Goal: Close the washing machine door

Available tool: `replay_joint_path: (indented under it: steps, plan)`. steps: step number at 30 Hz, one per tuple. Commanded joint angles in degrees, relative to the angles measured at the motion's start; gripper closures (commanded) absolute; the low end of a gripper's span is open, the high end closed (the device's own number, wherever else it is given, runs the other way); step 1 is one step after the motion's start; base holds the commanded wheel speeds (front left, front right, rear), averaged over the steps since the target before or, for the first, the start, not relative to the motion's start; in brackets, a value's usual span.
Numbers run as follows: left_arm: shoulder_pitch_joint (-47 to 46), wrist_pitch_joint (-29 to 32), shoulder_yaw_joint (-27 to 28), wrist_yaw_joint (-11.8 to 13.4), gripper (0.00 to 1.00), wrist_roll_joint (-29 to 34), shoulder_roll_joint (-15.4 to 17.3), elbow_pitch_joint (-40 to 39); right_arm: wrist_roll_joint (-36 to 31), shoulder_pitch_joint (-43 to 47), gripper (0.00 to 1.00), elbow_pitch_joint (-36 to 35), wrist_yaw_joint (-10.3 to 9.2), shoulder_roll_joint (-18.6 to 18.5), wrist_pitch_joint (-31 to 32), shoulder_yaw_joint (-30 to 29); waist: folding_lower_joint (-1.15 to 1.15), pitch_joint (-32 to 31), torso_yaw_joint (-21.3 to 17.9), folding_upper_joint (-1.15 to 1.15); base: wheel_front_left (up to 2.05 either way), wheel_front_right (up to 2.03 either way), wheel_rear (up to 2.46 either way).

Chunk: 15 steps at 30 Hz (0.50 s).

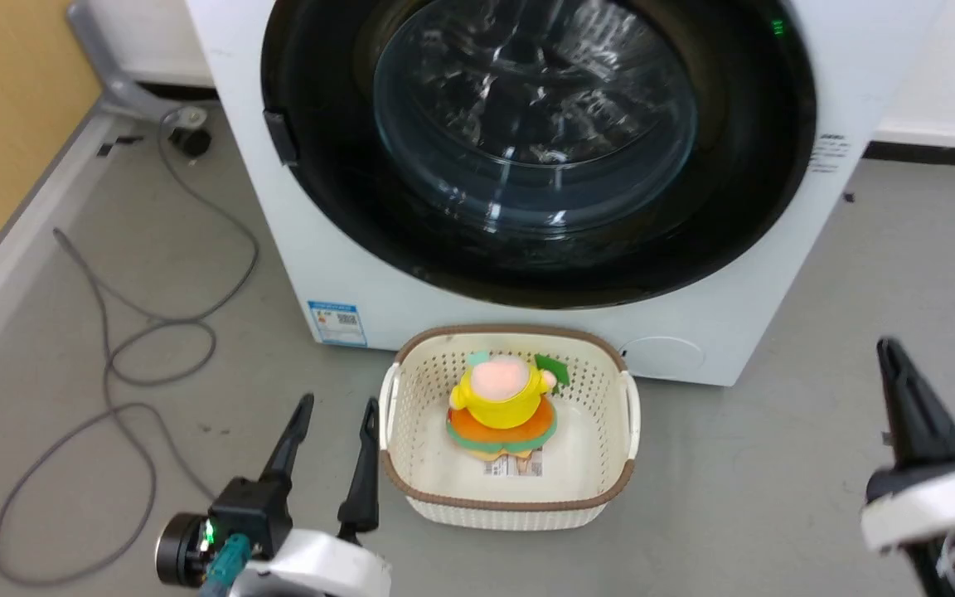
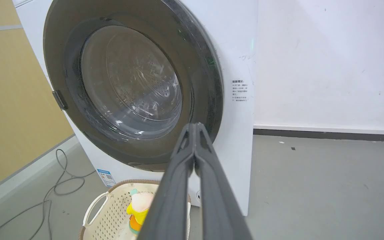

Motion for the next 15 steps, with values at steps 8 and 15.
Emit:
replay_joint_path:
  steps: [8,15]
  plan:
    - [3.4,-0.2,-0.8,-0.2,0.00,0.4,0.9,-0.4,-11.0,10.9,1.00,-11.0,-0.04,10.3,3.1,-5.2,0.01,-1.4,-0.9,0.00,0.00,0.00,0.00]
    - [4.3,-0.2,-1.0,0.1,0.00,0.5,0.6,-0.8,-13.0,15.3,0.00,-13.7,-0.04,13.9,3.8,-6.6,0.01,-2.1,-0.1,0.00,0.00,0.00,0.00]
